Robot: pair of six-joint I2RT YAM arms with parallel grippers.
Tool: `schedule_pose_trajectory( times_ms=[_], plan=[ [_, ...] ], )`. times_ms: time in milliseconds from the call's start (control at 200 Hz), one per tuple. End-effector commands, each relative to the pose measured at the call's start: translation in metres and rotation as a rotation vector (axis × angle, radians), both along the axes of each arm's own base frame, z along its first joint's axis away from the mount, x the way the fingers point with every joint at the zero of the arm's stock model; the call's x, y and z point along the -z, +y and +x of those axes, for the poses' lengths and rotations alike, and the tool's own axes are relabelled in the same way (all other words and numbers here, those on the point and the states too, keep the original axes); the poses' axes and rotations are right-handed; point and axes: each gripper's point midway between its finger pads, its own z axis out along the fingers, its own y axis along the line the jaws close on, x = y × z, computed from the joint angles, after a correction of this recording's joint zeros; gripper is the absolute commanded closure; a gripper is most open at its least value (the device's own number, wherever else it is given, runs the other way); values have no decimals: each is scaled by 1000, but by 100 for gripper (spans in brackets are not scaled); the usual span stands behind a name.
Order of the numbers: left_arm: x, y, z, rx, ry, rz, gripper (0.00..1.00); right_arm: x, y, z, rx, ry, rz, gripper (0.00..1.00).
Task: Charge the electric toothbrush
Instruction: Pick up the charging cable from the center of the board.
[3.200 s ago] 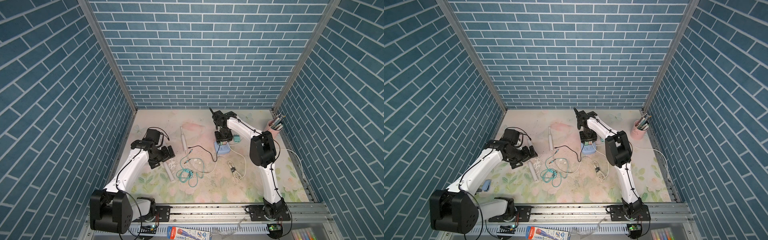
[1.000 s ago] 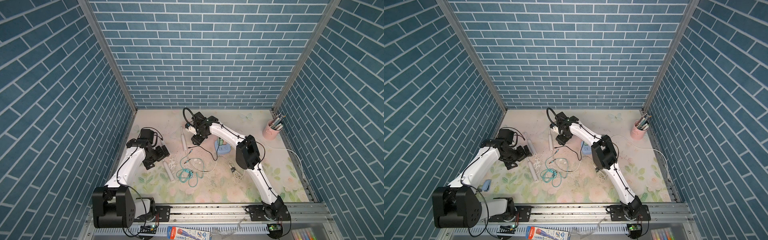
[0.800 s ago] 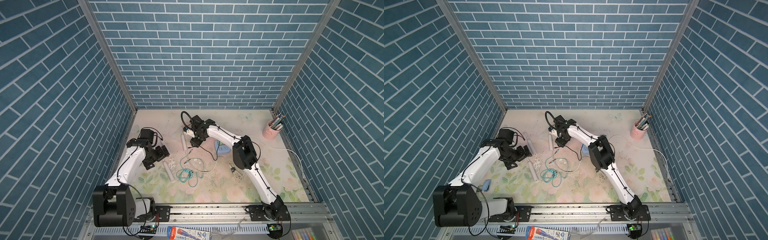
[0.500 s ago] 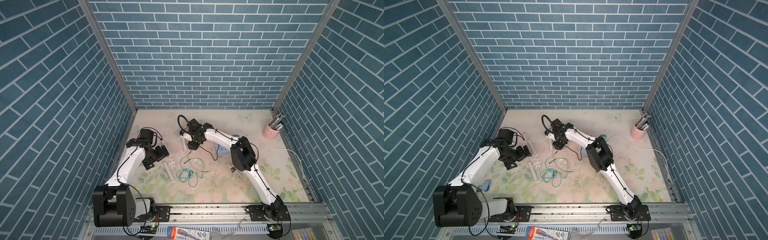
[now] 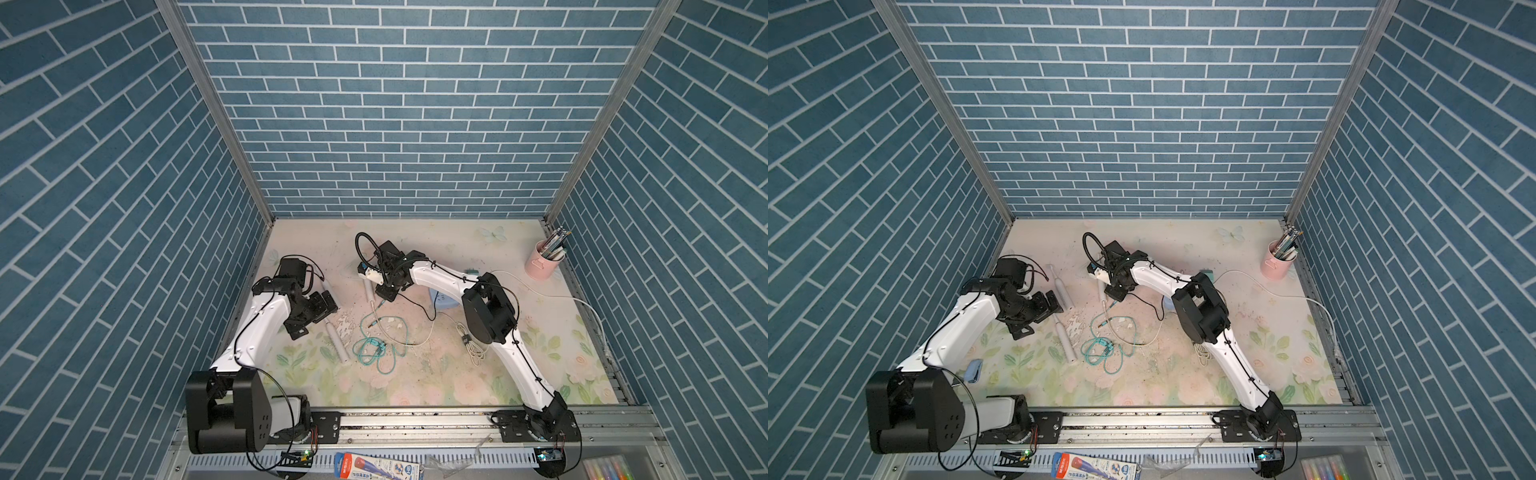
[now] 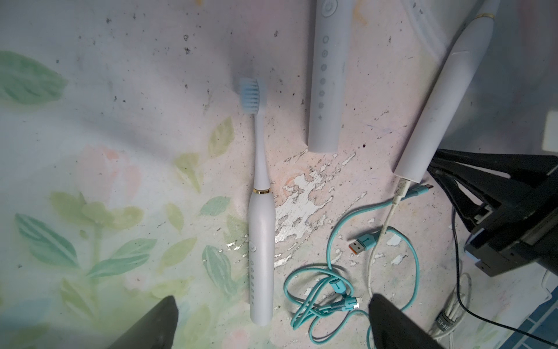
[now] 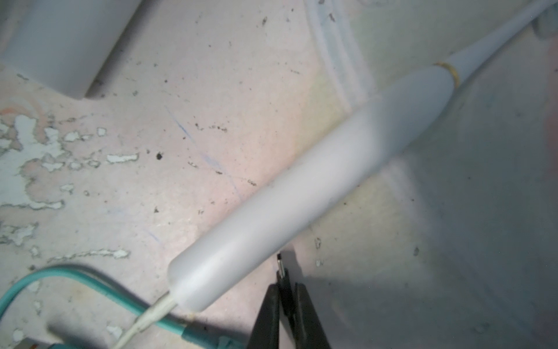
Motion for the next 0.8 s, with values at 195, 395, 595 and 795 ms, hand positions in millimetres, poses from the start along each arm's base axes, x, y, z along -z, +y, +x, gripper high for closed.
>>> schedule_pose_trajectory(
  times_ms=[195,395,595,795],
  plan=[
    [7,0,2,-28,48,-17,1,-6,-21,-9,-18,-69,-18,100],
    [-8,0,31,-138,-18,-50,0,-75,-22,-4,71,-203,171,100],
    [-18,10,67,-219,-61,-18,0,-128,-33,-28,129,-203,372,100],
    [-5,16,97,-263,-37,7,1,-166,-46,-66,155,-114,579,100]
  ],
)
